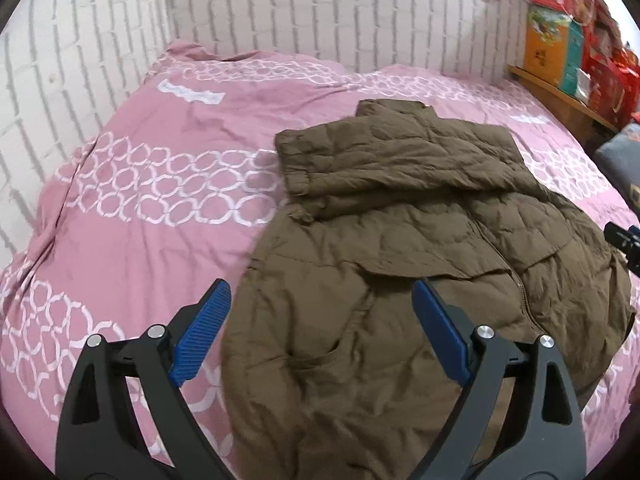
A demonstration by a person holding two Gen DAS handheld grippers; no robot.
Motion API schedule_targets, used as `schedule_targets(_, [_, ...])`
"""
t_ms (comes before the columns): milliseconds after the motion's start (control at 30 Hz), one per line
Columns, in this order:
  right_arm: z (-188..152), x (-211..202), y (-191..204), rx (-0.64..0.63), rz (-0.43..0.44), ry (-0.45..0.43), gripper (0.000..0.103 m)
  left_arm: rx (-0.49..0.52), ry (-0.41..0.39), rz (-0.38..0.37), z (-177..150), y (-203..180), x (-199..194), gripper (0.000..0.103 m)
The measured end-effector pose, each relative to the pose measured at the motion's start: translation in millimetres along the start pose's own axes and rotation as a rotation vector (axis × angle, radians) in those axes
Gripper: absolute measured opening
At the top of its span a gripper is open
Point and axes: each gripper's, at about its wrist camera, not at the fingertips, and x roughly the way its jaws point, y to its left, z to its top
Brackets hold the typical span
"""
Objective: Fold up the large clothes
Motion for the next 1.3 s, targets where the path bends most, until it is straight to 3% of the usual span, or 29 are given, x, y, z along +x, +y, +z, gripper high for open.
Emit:
schedule_targets(200, [1.0,27.8,-5.7,0.006,0.083,0.001,0.062,-0.065,0.033,0.047,-1.5,18.6,-0.8,0.091])
schedule_targets(333, [1.0,53.0,-20.3,0.038,0.135,0.011,0.062,-0.156,0.075,0.032,-3.7,32.4,9.8,0.091])
schedule_targets(433, [-0.7,61.1,-26.8,-0.012,0.153,0.004,0.062,-0.183,0.101,0.023,-11.6,31.1,18.0,0.091])
schedule_targets(567, [-9.3,61.9,-42.4,-0.071,0.150,-0.009,0.074,-0.181,0.144,0.079,-34.7,20.7,27.2,0.091])
schedule_targets(733, [-24.2,52.2,-66.3,-0.154,0.138,-0.021,0.075,-0.169,0.190,0.120,-56.2,18.9,31.2,0.090])
schedule_targets(833, [-34.8,43.1,-86.2,-0.190,0.100,-0.028,0.087,-0.184,0.212,0.117,-64.2,23.1,30.2,0.090])
schedule_targets(933, [-48.0,39.9,-111.5,-0.201,0.055,-0.006,0.087,-0.193,0.225,0.131,-73.8,27.6,22.3,0.090])
schedule_targets(1000, [-55.3,44.0,-124.3,-0.184,0.043,0.024,0.095,-0.186,0.230,0.147,-78.7,29.1,19.5,0.091])
schedule_targets(1167, [-74.1,64.8,-133.6,-0.156,0.084,0.101,0.097,-0.208,0.287,0.141,-92.4,36.1,38.0,0.100])
schedule_targets(1300, [-79.4,79.4,-136.7,-0.091,0.111,0.146,0.097,-0.228,0.311,0.129,-101.9,42.0,49.3,0.100])
